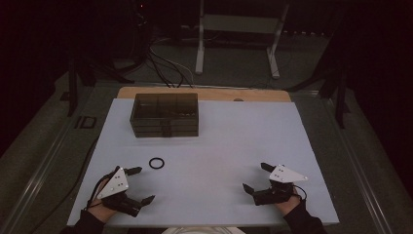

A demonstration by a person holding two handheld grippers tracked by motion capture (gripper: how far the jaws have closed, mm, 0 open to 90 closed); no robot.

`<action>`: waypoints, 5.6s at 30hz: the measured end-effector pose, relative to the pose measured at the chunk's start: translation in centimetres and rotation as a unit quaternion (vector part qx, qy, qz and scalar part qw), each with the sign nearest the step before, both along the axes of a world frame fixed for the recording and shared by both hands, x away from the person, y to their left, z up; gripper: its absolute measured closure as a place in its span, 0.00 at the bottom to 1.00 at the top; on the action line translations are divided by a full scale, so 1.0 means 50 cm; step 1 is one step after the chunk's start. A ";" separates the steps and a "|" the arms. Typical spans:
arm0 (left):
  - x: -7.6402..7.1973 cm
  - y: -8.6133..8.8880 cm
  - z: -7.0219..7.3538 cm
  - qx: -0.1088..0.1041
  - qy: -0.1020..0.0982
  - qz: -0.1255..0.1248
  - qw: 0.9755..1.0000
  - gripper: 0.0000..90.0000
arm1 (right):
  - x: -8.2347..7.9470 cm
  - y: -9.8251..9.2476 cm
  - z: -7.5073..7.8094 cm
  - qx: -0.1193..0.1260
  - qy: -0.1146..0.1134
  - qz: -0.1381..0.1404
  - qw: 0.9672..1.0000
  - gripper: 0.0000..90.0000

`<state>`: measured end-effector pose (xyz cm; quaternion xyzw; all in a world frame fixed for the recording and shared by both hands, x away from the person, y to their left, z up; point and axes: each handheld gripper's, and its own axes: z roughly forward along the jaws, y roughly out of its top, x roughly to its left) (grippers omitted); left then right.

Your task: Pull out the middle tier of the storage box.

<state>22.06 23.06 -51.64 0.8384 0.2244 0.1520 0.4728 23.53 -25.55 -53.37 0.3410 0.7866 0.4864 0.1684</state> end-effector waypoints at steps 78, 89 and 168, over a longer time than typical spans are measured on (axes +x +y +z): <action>0.137 -0.088 0.139 0.208 -0.142 -0.032 0.967 0.01 | -0.007 0.002 0.010 0.022 0.000 0.004 1.000 0.00; 0.160 -0.119 0.115 0.275 -0.142 -0.015 0.951 0.01 | -0.006 0.002 0.009 0.021 0.002 0.004 1.000 0.00; 0.240 -0.220 -0.058 0.552 -0.325 0.071 0.765 0.70 | -0.007 0.002 0.007 0.023 0.007 0.011 1.000 0.00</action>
